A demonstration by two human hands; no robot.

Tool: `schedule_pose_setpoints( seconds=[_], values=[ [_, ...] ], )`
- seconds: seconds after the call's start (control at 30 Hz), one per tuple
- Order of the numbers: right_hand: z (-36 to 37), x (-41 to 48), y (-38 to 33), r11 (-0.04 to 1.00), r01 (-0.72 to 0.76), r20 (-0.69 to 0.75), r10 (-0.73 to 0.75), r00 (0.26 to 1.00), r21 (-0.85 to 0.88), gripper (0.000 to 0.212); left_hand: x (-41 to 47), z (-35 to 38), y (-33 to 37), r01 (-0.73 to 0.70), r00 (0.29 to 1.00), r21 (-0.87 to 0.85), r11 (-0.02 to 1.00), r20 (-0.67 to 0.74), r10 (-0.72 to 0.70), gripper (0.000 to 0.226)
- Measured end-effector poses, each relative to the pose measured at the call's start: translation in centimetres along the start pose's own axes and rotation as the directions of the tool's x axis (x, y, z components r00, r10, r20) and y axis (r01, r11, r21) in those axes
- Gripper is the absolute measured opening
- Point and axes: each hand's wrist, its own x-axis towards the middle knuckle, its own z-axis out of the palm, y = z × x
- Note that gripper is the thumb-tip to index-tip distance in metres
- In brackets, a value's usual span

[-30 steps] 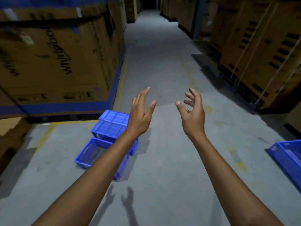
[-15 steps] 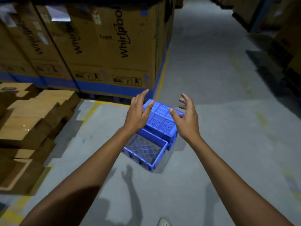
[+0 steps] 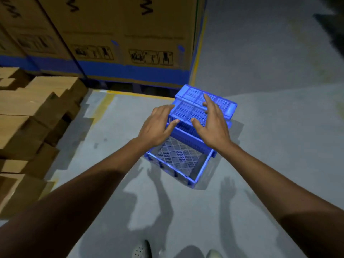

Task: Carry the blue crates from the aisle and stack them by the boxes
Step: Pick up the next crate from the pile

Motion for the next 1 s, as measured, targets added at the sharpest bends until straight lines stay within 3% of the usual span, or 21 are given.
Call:
schedule_pose_setpoints(
  seconds=[0.37, 0.47, 0.57, 0.63, 0.7, 0.77, 0.87, 1.0],
  values=[
    [31.4, -1.0, 22.5, 0.969, 0.119, 0.117, -0.095, 0.989, -0.218, 0.081, -2.3, 32.4, -22.1, 0.01, 0.995, 0.028, 1.0, 0.101, -0.013, 0.06],
    [37.6, -2.0, 27.8, 0.962, 0.114, 0.124, -0.085, 0.989, -0.249, 0.08, -3.3, 39.2, -26.7, -0.026, 0.978, 0.119, 0.993, 0.21, 0.0, 0.06],
    [42.6, -2.9, 31.5, 0.955, 0.077, 0.209, -0.016, 0.978, -0.286, 0.089, -4.2, 44.0, -30.0, -0.06, 0.91, 0.29, 0.955, 0.409, -0.067, 0.081],
    [45.2, -3.8, 33.4, 0.958, 0.09, 0.418, 0.034, 0.908, -0.273, 0.097, -4.7, 46.7, -31.5, -0.08, 0.844, 0.337, 0.938, 0.523, -0.116, 0.089],
    [47.4, -5.1, 35.0, 0.944, 0.108, 0.612, 0.114, 0.783, -0.313, 0.109, -5.3, 48.9, -32.7, -0.104, 0.771, 0.363, 0.926, 0.618, -0.156, 0.098],
    [48.7, -6.4, 36.1, 0.91, 0.093, 0.66, 0.218, 0.719, -0.403, 0.115, -5.6, 50.7, -33.3, -0.17, 0.741, 0.412, 0.895, 0.653, -0.159, 0.103],
    [49.8, -7.4, 36.9, 0.824, 0.119, 0.561, 0.264, 0.785, -0.554, 0.081, -5.4, 52.0, -33.4, -0.205, 0.784, 0.448, 0.87, 0.607, -0.129, 0.092],
    [50.2, -7.7, 36.6, 0.778, 0.087, 0.45, 0.264, 0.853, -0.622, 0.035, -5.4, 52.8, -33.0, -0.149, 0.861, 0.505, 0.85, 0.489, -0.139, 0.037]
  ],
)
